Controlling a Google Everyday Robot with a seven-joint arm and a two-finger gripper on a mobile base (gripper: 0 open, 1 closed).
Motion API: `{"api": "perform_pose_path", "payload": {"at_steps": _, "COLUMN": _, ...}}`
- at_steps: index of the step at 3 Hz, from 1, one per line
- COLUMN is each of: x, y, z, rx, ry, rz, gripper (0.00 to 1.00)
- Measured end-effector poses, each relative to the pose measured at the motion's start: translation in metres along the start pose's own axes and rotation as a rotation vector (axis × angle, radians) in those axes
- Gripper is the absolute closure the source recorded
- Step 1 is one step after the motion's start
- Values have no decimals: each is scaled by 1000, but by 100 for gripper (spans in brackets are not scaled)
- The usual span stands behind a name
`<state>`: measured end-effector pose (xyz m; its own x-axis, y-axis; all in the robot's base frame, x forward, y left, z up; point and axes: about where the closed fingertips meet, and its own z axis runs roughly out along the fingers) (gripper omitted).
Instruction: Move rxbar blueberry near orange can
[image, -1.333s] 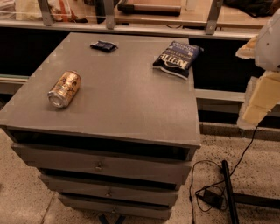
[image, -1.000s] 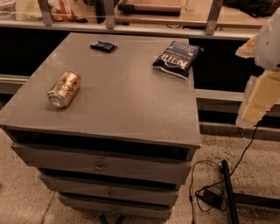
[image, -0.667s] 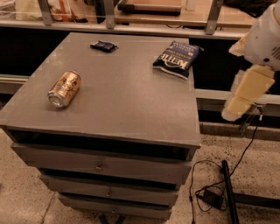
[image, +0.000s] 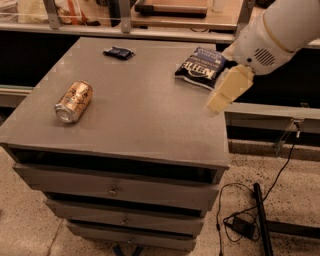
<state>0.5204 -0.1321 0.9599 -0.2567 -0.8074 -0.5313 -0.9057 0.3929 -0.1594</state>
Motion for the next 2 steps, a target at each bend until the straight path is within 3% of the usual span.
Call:
{"api": "perform_pose_path", "payload": {"at_steps": 1, "x": -22, "y": -4, "z": 36, "rx": -1, "ry": -157, "rz": -8, "gripper": 0}}
{"api": "perform_pose_path", "payload": {"at_steps": 2, "x": -47, "y": -11, "z": 58, "rx": 50, "ry": -283, "rz": -29, "gripper": 0}}
